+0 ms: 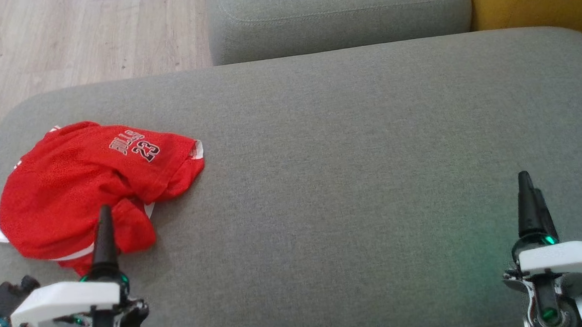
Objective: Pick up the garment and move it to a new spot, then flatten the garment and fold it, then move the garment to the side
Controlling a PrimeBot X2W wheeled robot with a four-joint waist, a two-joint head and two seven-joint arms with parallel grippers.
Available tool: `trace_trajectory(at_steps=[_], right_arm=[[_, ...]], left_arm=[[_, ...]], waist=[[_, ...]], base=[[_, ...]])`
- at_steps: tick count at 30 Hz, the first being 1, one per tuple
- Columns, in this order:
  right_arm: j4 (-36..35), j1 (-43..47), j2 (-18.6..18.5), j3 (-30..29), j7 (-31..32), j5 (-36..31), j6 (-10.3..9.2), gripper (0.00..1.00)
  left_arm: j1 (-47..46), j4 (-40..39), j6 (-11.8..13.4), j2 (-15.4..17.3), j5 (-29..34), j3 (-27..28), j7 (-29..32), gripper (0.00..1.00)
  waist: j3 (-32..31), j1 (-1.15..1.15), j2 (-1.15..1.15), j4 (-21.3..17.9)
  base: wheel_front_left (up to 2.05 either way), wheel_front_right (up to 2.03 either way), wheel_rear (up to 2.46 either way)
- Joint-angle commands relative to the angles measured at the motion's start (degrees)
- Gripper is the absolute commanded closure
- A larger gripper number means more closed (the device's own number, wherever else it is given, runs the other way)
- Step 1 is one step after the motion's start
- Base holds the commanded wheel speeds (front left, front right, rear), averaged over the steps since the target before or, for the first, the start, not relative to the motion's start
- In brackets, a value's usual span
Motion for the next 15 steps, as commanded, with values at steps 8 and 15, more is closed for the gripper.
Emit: trace_trajectory(at_steps=[8,15], right_arm=[[-2.45,-2.56,-0.33,2.42,-1.94,-9.35,-0.02,0.00],[-2.85,-2.62,-0.36,4.35,-3.12,-15.52,-0.02,0.00]], left_arm=[[-2.28,-4.27,1.31,0.68,10.09,-2.58,-1.88,0.00],[-2.05,-4.80,2.18,0.72,18.65,-5.11,-3.05,0.00]], waist=[[-0.13,0.00,0.00,0.04],[-0.25,0.00,0.00,0.10]], base=[[0.00,0.00,0.00],[0.00,0.00,0.00]])
